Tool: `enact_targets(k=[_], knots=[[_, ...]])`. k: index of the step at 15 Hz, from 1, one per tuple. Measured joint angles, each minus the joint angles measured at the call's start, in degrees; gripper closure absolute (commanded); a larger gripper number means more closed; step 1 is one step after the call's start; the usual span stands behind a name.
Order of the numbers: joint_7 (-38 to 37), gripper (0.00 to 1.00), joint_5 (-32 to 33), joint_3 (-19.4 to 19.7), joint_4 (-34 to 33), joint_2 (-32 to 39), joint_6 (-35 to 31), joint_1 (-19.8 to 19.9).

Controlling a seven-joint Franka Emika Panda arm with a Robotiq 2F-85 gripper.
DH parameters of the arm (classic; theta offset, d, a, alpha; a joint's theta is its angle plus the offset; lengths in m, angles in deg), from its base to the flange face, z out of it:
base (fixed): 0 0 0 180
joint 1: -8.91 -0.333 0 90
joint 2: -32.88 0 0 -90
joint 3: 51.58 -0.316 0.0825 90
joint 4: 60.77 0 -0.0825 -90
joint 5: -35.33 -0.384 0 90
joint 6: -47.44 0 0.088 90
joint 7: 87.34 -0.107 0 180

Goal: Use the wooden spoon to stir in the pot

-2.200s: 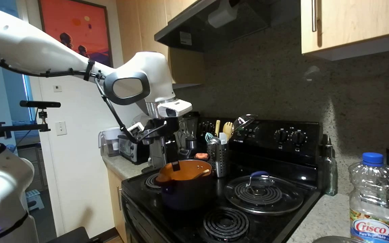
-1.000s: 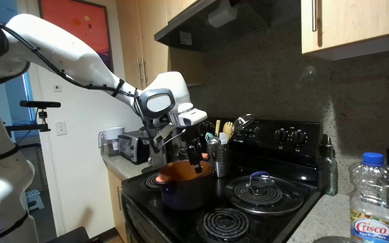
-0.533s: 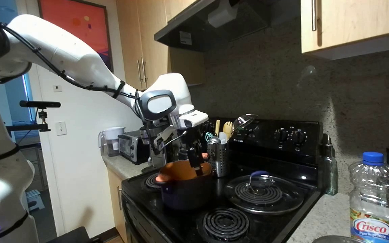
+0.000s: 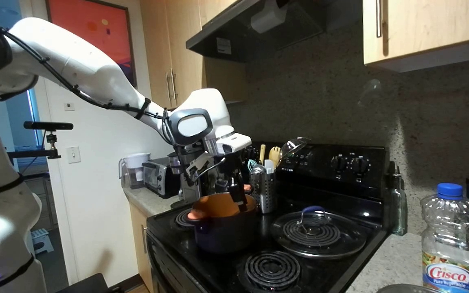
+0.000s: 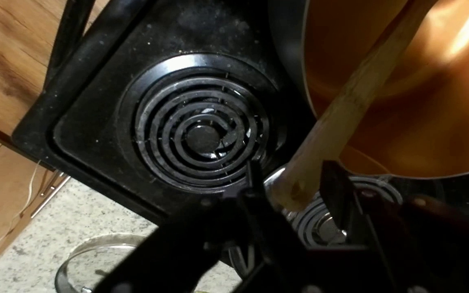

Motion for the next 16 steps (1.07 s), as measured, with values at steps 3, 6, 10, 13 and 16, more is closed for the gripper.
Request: enact_targets(k=[3, 6, 10, 13, 16], knots=[[0.63, 0.49, 0.00, 0.06, 0.07, 0.00, 0.00, 0.00], [1.04, 0.30, 0.00, 0.08, 0.12, 0.00, 0.00, 0.00], [2.47, 0.01, 0.00, 0.18, 0.15, 0.00, 0.00, 0.00], [4.22, 0.00, -0.28, 0.36, 0.13, -0.03, 0.00, -0.06], [7.22, 0.00, -1.88, 0.91, -0.30, 0.00, 0.02, -0.28]])
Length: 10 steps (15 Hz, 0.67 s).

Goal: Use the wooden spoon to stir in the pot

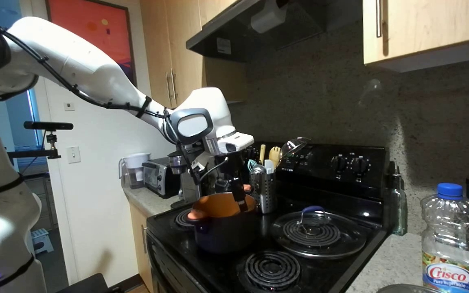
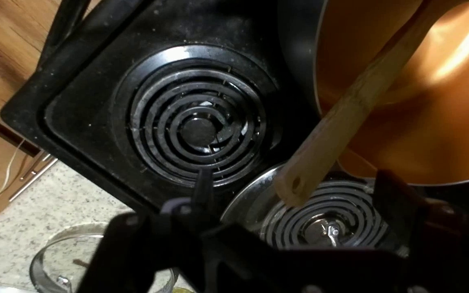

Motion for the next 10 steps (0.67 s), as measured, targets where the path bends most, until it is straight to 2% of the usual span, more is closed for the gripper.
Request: enact_targets(k=[10], knots=[[0.35, 0.00, -2.95, 0.56, -4.33, 5.10, 1.09, -0.57]])
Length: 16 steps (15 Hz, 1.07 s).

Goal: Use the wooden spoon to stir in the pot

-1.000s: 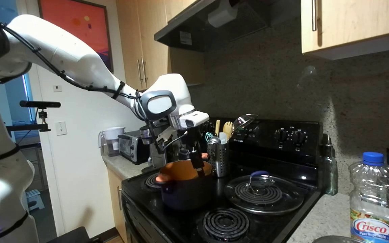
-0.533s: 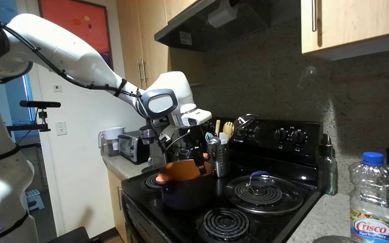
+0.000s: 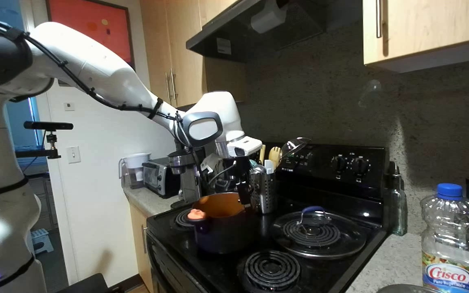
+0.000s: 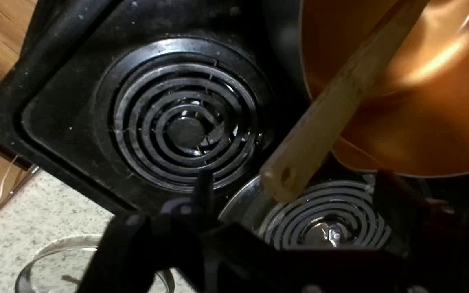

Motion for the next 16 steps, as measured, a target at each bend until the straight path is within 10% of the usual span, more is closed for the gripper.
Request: enact_targets(k=[2, 11, 16], knots=[[0.00, 0.28, -0.62, 0.00, -0.04, 1.16, 0.01, -0.32], [0.02, 0.95, -3.03, 0.00, -0.66, 1.70, -0.13, -1.35], [1.38, 0.93, -5.07, 0.00, -0.70, -0.88, -0.76, -1.41]])
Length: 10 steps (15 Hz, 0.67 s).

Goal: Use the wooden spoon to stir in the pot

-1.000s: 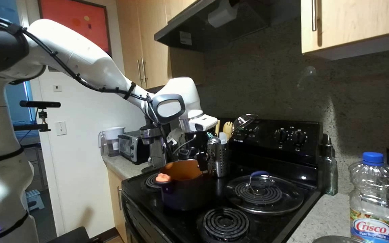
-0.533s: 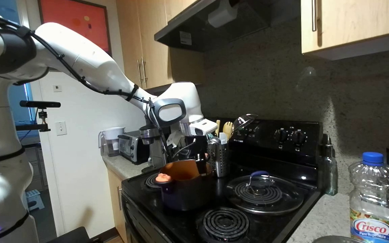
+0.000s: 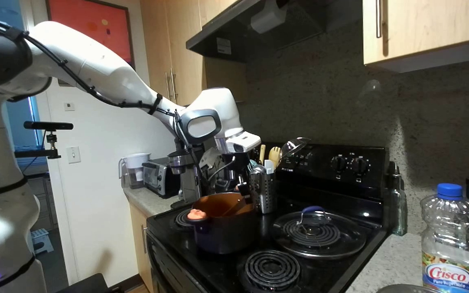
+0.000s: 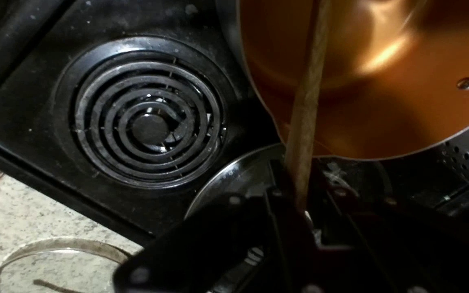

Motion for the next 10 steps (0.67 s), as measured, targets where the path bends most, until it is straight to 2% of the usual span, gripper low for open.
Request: enact_targets(k=[4, 10], knots=[[1.85, 0.93, -2.26, 0.00, 0.05, -2.58, -0.23, -0.18], [2.62, 0.94, -2.35, -0.06, 0.93, -5.17, -2.09, -1.53]])
